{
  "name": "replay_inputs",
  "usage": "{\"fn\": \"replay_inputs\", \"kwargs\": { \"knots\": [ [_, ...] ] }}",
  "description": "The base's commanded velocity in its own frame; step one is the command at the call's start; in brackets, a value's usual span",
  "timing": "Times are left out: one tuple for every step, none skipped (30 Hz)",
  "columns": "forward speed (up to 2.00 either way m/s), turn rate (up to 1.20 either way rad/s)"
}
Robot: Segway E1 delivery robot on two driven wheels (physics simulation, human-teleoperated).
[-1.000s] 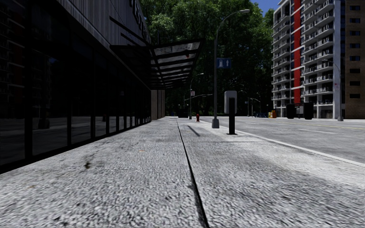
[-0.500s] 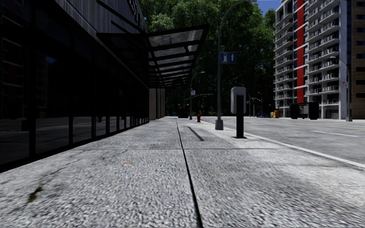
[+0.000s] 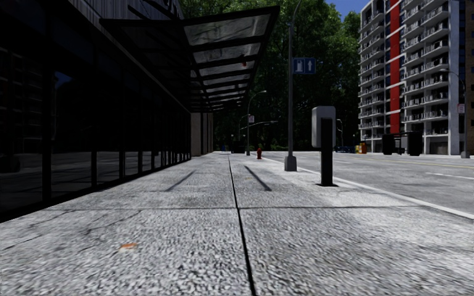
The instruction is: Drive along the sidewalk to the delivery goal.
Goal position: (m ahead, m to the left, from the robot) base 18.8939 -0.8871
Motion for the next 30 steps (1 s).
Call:
{"fn": "replay_inputs", "kwargs": {
  "knots": [
    [2.0, 0.0],
    [2.0, 0.0],
    [2.0, 0.0],
    [2.0, 0.0],
    [2.0, 0.0],
    [2.0, 0.0],
    [2.0, 0.0],
    [2.0, 0.0],
    [2.0, 0.0],
    [2.0, 0.0],
    [2.0, 0.0],
    [2.0, 0.0],
    [2.0, 0.0],
    [2.0, 0.0],
    [2.0, 0.0],
    [2.0, 0.0],
    [2.0, 0.0],
    [2.0, 0.0],
    [2.0, 0.0],
    [2.0, 0.0],
    [2.0, 0.0],
    [2.0, 0.0],
    [2.0, 0.0],
    [2.0, 0.0],
    [2.0, 0.0],
    [2.0, 0.0],
    [2.0, 0.0],
    [2.0, 0.0],
    [2.0, 0.0],
    [2.0, 0.0]
  ]
}}
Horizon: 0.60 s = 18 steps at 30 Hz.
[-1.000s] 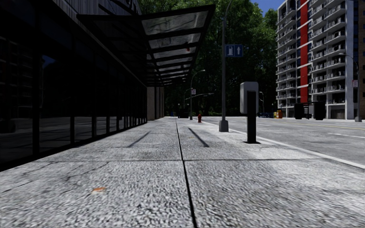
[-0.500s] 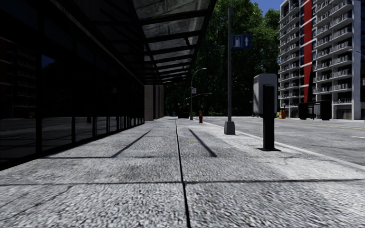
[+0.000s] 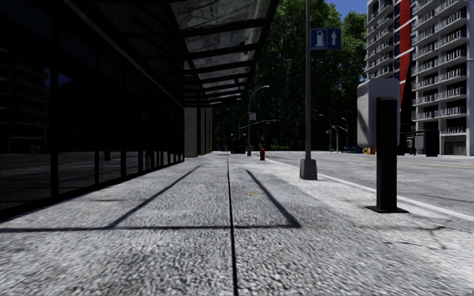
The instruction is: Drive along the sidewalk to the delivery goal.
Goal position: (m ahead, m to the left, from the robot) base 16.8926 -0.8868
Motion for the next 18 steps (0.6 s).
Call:
{"fn": "replay_inputs", "kwargs": {
  "knots": [
    [2.0, 0.0],
    [2.0, 0.0],
    [2.0, 0.0],
    [2.0, 0.0],
    [2.0, 0.0],
    [2.0, 0.0],
    [2.0, 0.0],
    [2.0, 0.0],
    [2.0, 0.0],
    [2.0, 0.0],
    [2.0, 0.0],
    [2.0, 0.0],
    [2.0, 0.0],
    [2.0, 0.0],
    [2.0, 0.0],
    [2.0, 0.0],
    [2.0, 0.0],
    [2.0, 0.0]
  ]
}}
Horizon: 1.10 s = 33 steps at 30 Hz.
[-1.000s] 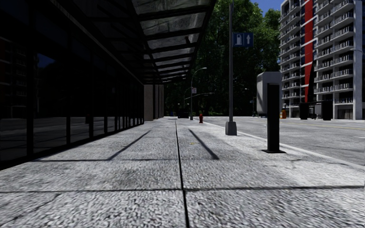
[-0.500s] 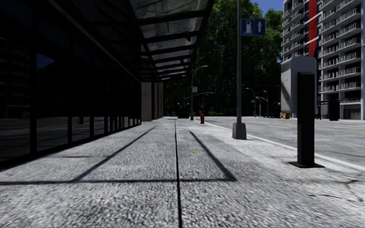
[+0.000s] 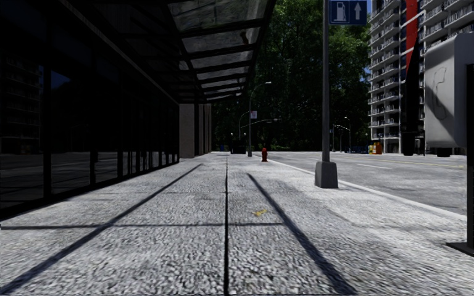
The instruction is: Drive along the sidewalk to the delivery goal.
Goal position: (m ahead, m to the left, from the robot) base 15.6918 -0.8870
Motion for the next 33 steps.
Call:
{"fn": "replay_inputs", "kwargs": {
  "knots": [
    [2.0, 0.0],
    [2.0, 0.0],
    [2.0, 0.0],
    [2.0, 0.0],
    [2.0, 0.0],
    [2.0, 0.0],
    [2.0, 0.0],
    [2.0, 0.0],
    [2.0, 0.0],
    [2.0, 0.0],
    [2.0, 0.0],
    [2.0, 0.0],
    [2.0, 0.0],
    [2.0, 0.0],
    [2.0, 0.0],
    [2.0, -0.03],
    [2.0, -0.03],
    [2.0, -0.06],
    [2.0, -0.08],
    [2.0, -0.11],
    [2.0, -0.11],
    [2.0, -0.11],
    [2.0, -0.14],
    [2.0, -0.17],
    [2.0, -0.19],
    [2.0, -0.19],
    [2.0, -0.19],
    [2.0, -0.19],
    [2.0, -0.19],
    [2.0, -0.19],
    [2.0, -0.19],
    [2.0, -0.19],
    [2.0, -0.19]
  ]
}}
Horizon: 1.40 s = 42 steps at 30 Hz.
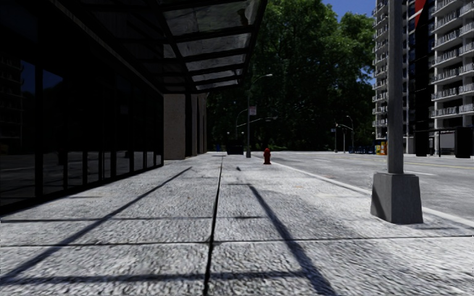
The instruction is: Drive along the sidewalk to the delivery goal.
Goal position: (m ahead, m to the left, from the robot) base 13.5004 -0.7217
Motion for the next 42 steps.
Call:
{"fn": "replay_inputs", "kwargs": {
  "knots": [
    [2.0, -0.19],
    [2.0, -0.19],
    [2.0, -0.19],
    [2.0, -0.19],
    [2.0, -0.19],
    [2.0, -0.2],
    [2.0, -0.2],
    [2.0, -0.2],
    [2.0, -0.2],
    [2.0, -0.12],
    [2.0, 0.0],
    [2.0, 0.0],
    [2.0, 0.0],
    [2.0, 0.0],
    [2.0, 0.0],
    [2.0, 0.0],
    [2.0, 0.0],
    [2.0, 0.0],
    [2.0, 0.0],
    [2.0, 0.0],
    [2.0, 0.0],
    [2.0, 0.0],
    [2.0, 0.0],
    [2.0, 0.0],
    [2.0, 0.0],
    [2.0, 0.0],
    [2.0, 0.0],
    [2.0, 0.0],
    [2.0, 0.0],
    [2.0, 0.0],
    [2.0, 0.0],
    [2.0, 0.0],
    [2.0, 0.0],
    [2.0, 0.0],
    [2.0, 0.0],
    [2.0, 0.0],
    [2.0, 0.0],
    [2.0, 0.0],
    [2.0, 0.0],
    [2.0, 0.0],
    [2.0, 0.0],
    [2.0, 0.0]
  ]
}}
